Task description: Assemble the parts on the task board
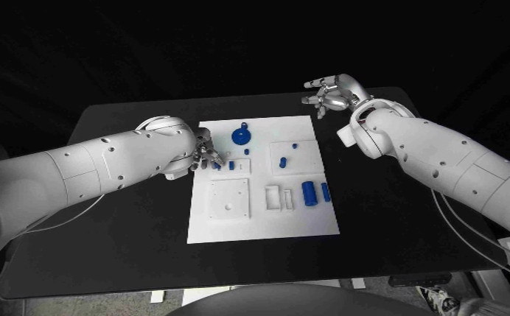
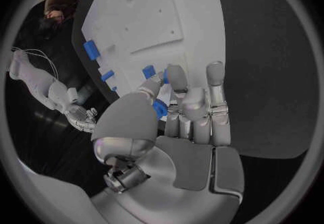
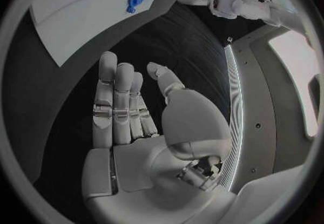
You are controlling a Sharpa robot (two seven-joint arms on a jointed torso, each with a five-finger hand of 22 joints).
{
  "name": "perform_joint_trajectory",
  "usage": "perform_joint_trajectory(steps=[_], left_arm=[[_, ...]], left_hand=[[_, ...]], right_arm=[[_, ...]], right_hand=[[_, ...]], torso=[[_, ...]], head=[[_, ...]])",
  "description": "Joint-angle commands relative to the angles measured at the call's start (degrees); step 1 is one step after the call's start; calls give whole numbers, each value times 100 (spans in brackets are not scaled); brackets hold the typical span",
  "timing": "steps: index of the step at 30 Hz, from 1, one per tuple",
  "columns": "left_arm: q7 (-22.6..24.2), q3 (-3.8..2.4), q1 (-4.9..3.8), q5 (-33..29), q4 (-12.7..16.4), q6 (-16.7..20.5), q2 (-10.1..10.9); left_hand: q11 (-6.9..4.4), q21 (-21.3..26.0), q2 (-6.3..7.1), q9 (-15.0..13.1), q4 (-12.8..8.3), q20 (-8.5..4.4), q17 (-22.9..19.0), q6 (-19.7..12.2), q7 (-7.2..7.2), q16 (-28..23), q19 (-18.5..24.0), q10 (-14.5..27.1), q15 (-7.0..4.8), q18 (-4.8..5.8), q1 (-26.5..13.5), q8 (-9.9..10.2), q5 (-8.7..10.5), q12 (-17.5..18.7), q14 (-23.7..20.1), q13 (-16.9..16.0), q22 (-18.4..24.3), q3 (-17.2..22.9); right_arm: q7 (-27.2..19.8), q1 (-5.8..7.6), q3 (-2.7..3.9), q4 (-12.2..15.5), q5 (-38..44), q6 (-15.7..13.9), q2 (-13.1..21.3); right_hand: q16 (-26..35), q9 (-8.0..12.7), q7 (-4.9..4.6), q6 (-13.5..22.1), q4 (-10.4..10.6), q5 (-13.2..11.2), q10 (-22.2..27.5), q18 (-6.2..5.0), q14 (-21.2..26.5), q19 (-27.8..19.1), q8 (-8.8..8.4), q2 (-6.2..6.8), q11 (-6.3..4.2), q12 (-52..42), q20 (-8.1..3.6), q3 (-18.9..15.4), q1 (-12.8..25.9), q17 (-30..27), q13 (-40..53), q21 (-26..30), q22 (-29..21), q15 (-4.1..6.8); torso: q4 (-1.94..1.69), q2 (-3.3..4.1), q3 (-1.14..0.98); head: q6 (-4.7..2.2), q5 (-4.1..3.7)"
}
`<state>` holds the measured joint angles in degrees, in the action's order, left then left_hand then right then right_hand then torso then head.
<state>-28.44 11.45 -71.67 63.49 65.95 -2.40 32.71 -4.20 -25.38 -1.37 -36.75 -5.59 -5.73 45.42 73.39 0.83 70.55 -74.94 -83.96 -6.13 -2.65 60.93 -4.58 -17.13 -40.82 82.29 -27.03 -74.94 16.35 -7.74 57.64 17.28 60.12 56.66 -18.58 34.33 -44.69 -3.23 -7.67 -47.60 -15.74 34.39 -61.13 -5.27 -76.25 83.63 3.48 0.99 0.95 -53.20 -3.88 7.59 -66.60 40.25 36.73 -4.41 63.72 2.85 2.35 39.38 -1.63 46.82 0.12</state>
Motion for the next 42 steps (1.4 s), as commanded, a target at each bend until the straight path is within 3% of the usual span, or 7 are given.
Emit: perform_joint_trajectory(steps=[1, 42], left_arm=[[-11, 6, 13, 32, 18, -9, -8], [-65, 33, 16, 44, 81, -57, 54]], left_hand=[[-58, -7, -50, -5, -66, 18, -4, -3, 39, 8, -32, -268, -36, -94, 83, -30, -28, 15, 12, -7, -103, 100], [-61, -13, -7, 5, -15, 23, -7, -1, 45, 12, -30, -268, -36, -100, 56, -30, -11, 16, 12, -7, -102, 58]], right_arm=[[-51, -2, 3, 4, 6, 18, -4], [-47, -2, 3, 2, 5, 16, -11]], right_hand=[[30, 9, -7, 37, -2, 35, -7, -21, -2, -36, -35, -36, -3, 31, -6, 4, 43, -8, -7, -11, -6, 6], [35, 8, -5, 28, -1, 36, -15, -20, -7, -35, -34, -36, -4, 33, -7, 2, 49, -13, -13, -14, -24, 8]], torso=[[-1, 4, -1], [-1, 1, 0]], head=[[5, 3], [31, -8]])
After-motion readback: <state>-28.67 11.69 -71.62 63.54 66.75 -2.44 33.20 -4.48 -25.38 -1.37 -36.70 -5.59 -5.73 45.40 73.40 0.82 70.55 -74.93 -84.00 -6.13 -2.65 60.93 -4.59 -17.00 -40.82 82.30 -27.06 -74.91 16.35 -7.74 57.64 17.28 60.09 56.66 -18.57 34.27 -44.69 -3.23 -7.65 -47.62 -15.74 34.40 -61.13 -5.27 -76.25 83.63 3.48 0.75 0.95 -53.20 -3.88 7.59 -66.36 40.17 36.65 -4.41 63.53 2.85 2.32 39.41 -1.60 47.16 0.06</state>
